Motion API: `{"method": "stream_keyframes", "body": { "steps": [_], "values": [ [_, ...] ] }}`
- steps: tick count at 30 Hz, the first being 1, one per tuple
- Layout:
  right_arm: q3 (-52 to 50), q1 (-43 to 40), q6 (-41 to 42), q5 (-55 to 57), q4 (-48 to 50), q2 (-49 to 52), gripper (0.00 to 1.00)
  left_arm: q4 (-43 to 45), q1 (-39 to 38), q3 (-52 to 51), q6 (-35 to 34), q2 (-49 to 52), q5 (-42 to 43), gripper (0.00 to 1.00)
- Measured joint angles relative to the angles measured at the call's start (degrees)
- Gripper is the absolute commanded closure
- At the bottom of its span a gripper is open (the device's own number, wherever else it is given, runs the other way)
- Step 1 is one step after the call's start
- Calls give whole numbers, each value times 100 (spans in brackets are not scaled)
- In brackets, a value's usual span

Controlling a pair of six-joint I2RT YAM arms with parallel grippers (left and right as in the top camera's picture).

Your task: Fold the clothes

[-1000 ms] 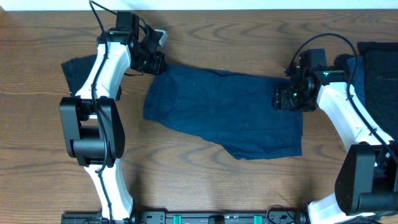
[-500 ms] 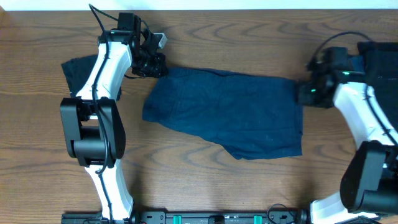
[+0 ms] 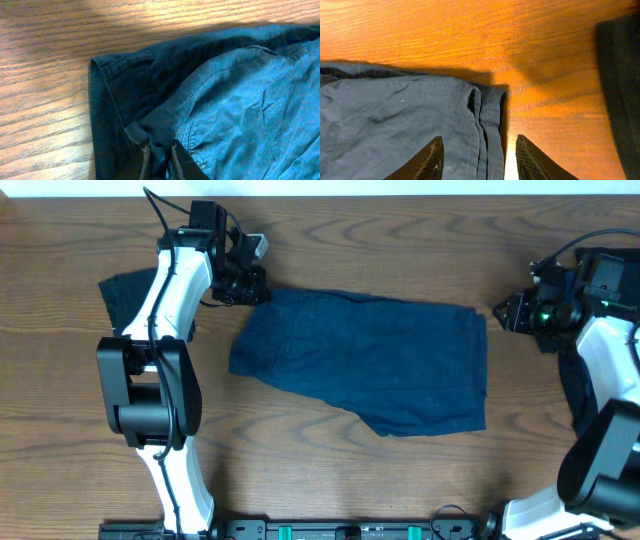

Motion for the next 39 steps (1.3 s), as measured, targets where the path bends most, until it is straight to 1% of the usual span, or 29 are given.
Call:
{"method": "stream_keyframes", "body": {
  "steps": [6,11,14,17,20,26,35,37,38,39],
  "values": [
    [17,44,-103,-195,732,778,51,-9,0,0,0,0,0,85],
    [17,55,-254,-922,1303,1346,51,-15,0,0,-2,0,0,85],
    [17,66,-295,-1187,1464,1528,51,-17,0,0,-2,0,0,86],
    [17,83,-310,-1331,1484,1587,52,-17,0,0,-2,0,0,86],
    [17,122,-332,-1405,1488,1587,57,-20,0,0,-2,0,0,86],
    [20,389,-485,-1335,1394,1587,56,-33,0,0,-2,0,0,85],
    [20,820,-697,-407,1464,1587,54,-133,0,0,-2,0,0,85],
    [20,861,-719,-304,1491,1587,67,-168,0,0,-2,0,0,86],
    [20,870,-743,-284,1497,1587,73,-177,0,0,-2,0,0,85],
    [20,870,-719,-260,1504,1587,75,-179,0,0,-2,0,2,85]
  ]
}}
